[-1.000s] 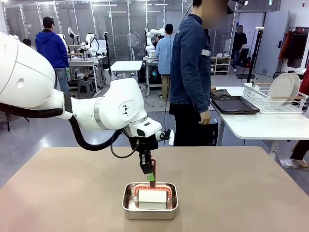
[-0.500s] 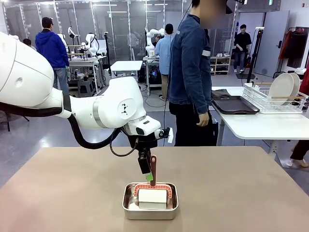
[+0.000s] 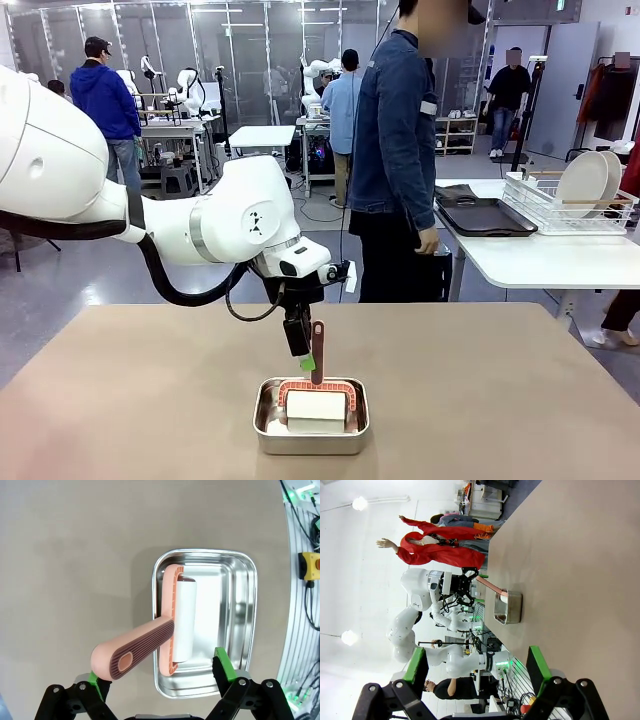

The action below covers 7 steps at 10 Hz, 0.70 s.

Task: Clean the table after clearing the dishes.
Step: Place the Lint Roller back on top of the Airtight Container.

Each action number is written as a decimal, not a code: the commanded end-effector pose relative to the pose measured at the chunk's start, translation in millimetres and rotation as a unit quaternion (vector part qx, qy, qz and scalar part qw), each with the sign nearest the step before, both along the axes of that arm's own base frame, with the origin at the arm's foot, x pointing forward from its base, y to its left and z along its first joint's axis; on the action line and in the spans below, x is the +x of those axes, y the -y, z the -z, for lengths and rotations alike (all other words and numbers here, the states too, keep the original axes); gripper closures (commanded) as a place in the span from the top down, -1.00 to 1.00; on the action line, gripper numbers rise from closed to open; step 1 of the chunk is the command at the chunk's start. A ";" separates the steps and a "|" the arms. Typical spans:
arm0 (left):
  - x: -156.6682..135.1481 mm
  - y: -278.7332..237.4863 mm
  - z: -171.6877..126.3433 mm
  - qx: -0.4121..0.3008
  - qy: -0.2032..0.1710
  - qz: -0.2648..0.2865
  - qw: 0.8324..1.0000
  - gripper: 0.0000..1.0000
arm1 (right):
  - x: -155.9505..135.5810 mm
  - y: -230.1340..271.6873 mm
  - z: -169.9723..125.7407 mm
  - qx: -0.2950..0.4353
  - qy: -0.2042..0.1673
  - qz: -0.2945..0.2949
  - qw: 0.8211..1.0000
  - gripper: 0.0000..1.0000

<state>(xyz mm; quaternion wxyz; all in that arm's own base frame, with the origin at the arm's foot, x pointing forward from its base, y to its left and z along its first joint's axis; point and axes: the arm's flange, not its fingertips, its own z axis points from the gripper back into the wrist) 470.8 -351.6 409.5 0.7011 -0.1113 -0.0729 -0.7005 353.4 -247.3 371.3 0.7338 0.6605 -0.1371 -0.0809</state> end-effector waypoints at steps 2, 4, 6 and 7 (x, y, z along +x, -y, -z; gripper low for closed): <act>-0.6 0.9 0.1 0.001 0.001 0.001 1.000 1.00 | -1.0 -1.3 -3.3 0.001 0.002 0.000 1.000 1.00; -0.6 0.9 0.1 0.001 0.001 0.001 1.000 1.00 | -1.0 -1.3 -3.3 0.001 0.002 0.000 1.000 1.00; -0.6 0.9 0.1 0.001 0.001 0.001 1.000 1.00 | -1.0 -1.3 -3.3 0.001 0.002 0.000 1.000 1.00; -0.6 0.9 0.1 0.001 0.001 0.001 1.000 1.00 | -1.0 -1.3 -3.3 0.001 0.002 0.000 1.000 1.00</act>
